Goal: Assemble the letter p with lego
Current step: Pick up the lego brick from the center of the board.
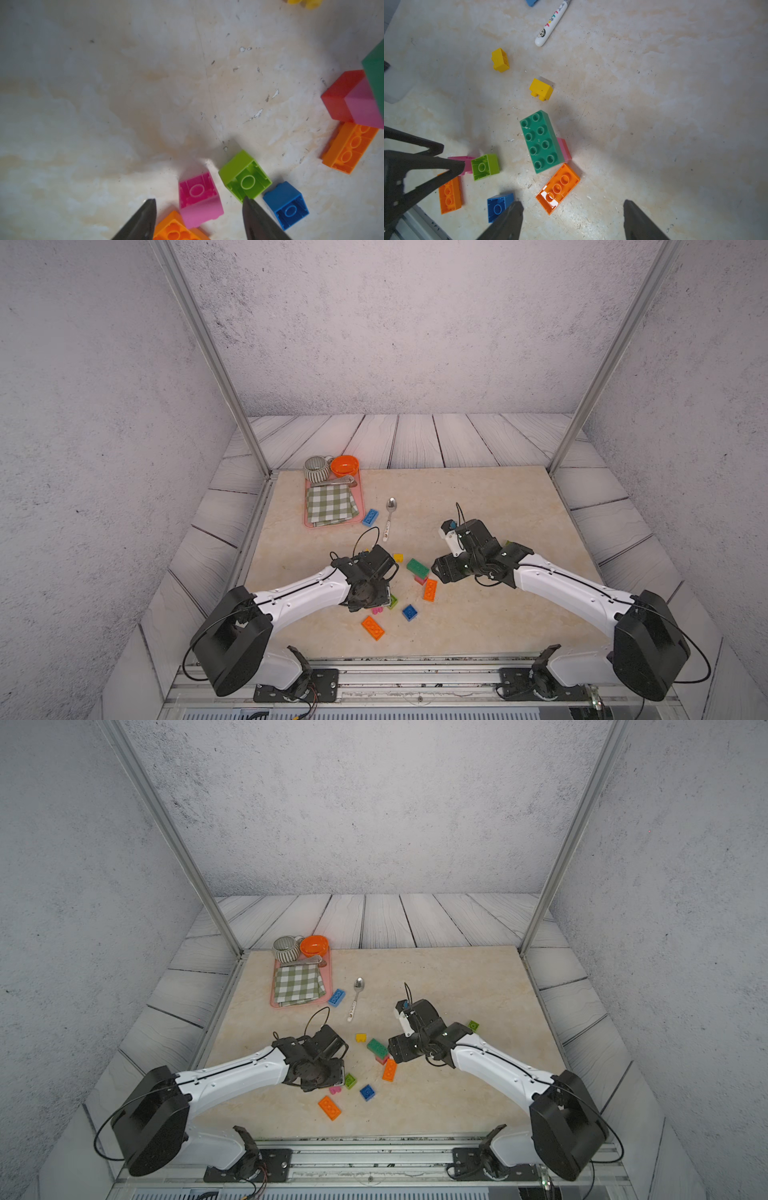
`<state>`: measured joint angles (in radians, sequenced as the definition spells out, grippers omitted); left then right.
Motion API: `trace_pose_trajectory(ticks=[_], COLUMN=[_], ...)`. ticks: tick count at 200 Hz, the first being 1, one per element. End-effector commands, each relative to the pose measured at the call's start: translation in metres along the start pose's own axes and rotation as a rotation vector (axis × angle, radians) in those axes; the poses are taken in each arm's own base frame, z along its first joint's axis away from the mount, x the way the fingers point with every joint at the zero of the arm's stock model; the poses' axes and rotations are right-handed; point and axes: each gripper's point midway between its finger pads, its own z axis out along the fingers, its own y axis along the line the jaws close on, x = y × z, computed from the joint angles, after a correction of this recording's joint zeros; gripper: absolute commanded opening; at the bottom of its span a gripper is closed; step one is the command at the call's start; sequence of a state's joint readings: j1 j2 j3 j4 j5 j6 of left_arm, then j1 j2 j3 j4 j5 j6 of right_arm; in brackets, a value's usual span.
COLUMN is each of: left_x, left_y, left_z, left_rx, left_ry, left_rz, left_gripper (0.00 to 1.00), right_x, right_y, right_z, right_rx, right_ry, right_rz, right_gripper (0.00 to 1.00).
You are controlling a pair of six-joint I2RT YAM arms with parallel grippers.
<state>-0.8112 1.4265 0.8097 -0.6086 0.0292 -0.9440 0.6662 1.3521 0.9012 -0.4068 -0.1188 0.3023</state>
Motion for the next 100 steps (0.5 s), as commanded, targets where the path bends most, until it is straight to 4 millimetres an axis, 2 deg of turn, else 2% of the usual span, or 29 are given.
trace_pose_trajectory(ticks=[1,24,45,91,100], left_x=[-0.002,0.0,0.002,0.006,0.007], left_y=[-0.002,0.001,0.001,0.005,0.006], left_z=[0.003,0.008,0.013,0.017,0.017], left_rx=[-0.028,-0.048,-0.051,-0.079,-0.079], left_ry=[-0.002,0.007,0.021,0.036,0.037], left_rz=[-0.027,-0.044,-0.06,-0.082,-0.086], left_gripper=[0.66,0.63,0.52,0.5,0.44], right_x=[0.001,0.002,0.002,0.004,0.004], right_y=[0.001,0.001,0.002,0.004,0.005], right_z=[-0.004,-0.005,-0.005,-0.005,-0.006], right_rx=[-0.012,-0.016,-0.02,-0.036,-0.041], right_ry=[-0.011,-0.017,-0.022,-0.03,-0.032], right_rz=[-0.005,-0.006,-0.007,-0.008,-0.009], right_gripper=[0.77,0.75,0.73,0.72,0.72])
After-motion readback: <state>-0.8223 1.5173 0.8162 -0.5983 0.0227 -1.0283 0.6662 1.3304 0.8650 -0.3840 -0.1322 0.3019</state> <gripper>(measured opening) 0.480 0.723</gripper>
